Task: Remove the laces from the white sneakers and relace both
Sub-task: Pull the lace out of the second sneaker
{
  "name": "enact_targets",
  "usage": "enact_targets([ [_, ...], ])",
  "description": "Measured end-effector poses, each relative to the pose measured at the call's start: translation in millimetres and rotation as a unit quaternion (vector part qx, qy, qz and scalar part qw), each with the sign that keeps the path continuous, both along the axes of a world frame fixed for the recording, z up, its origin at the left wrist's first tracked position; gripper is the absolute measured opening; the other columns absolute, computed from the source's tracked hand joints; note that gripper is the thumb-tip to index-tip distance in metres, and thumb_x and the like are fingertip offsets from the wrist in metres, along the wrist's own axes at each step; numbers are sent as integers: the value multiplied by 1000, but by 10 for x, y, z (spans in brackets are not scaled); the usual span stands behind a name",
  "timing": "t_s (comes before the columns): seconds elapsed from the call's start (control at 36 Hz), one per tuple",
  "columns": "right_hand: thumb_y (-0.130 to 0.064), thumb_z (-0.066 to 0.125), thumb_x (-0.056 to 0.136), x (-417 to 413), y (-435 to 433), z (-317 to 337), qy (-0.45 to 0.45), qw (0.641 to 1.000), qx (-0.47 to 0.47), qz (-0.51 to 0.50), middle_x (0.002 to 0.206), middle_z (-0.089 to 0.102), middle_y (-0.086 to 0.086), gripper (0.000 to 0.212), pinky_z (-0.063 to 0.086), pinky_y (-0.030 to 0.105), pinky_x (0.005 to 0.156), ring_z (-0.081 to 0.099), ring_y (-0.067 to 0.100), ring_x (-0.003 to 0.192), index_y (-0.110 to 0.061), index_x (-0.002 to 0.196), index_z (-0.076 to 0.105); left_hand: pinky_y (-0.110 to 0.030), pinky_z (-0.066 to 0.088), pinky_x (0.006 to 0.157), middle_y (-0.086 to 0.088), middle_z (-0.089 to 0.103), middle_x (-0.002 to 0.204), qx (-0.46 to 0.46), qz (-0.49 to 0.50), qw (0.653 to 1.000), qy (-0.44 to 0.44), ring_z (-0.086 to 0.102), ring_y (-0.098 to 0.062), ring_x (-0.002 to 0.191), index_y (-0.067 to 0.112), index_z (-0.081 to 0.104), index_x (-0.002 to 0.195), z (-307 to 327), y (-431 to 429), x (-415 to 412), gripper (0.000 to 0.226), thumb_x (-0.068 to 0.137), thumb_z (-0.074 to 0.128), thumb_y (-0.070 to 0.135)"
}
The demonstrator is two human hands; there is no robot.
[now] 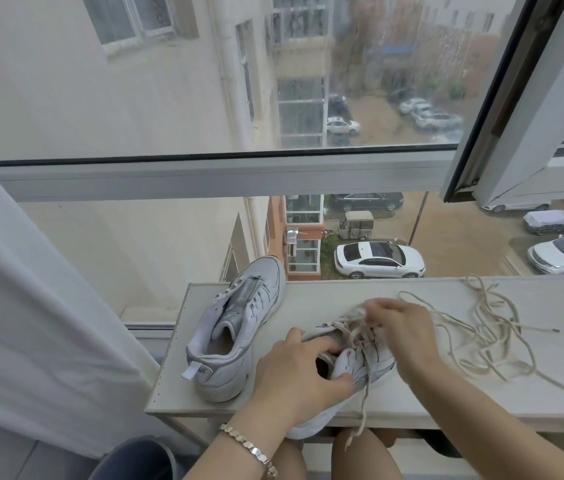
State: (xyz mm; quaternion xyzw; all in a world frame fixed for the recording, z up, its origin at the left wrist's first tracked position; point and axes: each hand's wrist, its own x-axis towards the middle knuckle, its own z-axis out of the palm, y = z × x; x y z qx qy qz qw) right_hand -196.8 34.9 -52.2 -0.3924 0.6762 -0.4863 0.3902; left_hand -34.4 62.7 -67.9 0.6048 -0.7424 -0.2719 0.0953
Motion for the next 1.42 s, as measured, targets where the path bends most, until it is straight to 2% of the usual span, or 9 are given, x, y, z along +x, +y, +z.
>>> enact_targets([
  [0.08, -4, 62, 83, -286, -135, 104, -84, 986, -53, -132, 58, 59, 0, 10, 42, 28, 74, 53, 16, 64, 3, 82, 70, -24, 37, 70, 14, 39, 99, 1, 29, 1000, 6, 48, -11, 96, 53, 47, 113, -3, 7, 5, 43, 72, 50, 63],
  [0.19, -2, 63, 81, -515, -85, 345, -17, 990, 31, 136, 45, 56, 1, 21, 47, 17, 50, 55, 12, 45, -8, 61, 68, -25, 37, 70, 10, 37, 101, -15, 33, 999, -17, 47, -14, 95, 51, 46, 116, 12, 11, -60, 44, 74, 48, 63],
  [0.33, -34, 59, 85, -445, 39, 424, 357, 792, 263, 418, 54, 61, -7, 27, 43, 15, 54, 55, 2, 47, -21, 63, 69, -24, 38, 72, 13, 35, 106, -26, 42, 999, -1, 47, -12, 97, 50, 47, 112, 14, 26, -78, 40, 75, 49, 63],
  [0.64, -30, 52, 92, 130, -129, 178, 402, 837, 53, 367, 69, 50, 4, 32, 32, 28, 56, 42, 16, 62, -1, 84, 63, -26, 43, 78, 12, 38, 110, -9, 41, 999, -11, 48, -13, 102, 49, 49, 114, 68, 29, -74, 43, 74, 50, 64],
  [0.78, -7, 43, 86, 117, -229, 246, -61, 970, 72, 223, 61, 48, 3, 25, 39, 28, 64, 43, 17, 61, -9, 62, 49, -26, 42, 77, 12, 37, 108, -12, 38, 999, -14, 48, -15, 101, 53, 43, 117, 53, 28, -64, 44, 74, 49, 64],
  [0.89, -16, 41, 91, -209, -472, 569, -419, 898, 37, 131, 42, 28, -6, 43, 37, 23, 46, 31, 11, 40, -19, 48, 37, -26, 40, 72, 12, 36, 104, -11, 34, 999, -13, 47, -13, 96, 53, 43, 115, 50, 29, -60, 44, 73, 46, 64],
  [1.03, -20, 45, 92, -374, -397, 937, 55, 960, 14, 275, 40, 34, -10, 43, 30, 18, 40, 29, 9, 39, -20, 50, 38, -26, 41, 74, 12, 36, 107, -12, 33, 999, -24, 47, -13, 99, 51, 45, 115, 40, 18, -66, 44, 73, 47, 65],
  [1.19, -62, 41, 87, -109, 31, 885, 391, 676, 223, 583, 62, 64, -20, 45, 34, 18, 58, 48, -5, 46, -37, 63, 70, -25, 42, 76, 13, 37, 106, -10, 41, 999, -26, 48, -12, 101, 50, 47, 112, 48, 23, -70, 44, 72, 48, 66],
  [1.42, -27, 63, 87, -7, -191, 355, 387, 845, 21, 369, 78, 66, -6, 11, 43, 19, 63, 53, 5, 65, -19, 84, 70, -25, 37, 71, 12, 36, 108, -7, 37, 999, -28, 48, -13, 102, 51, 46, 114, 60, 23, -66, 42, 75, 49, 64],
])
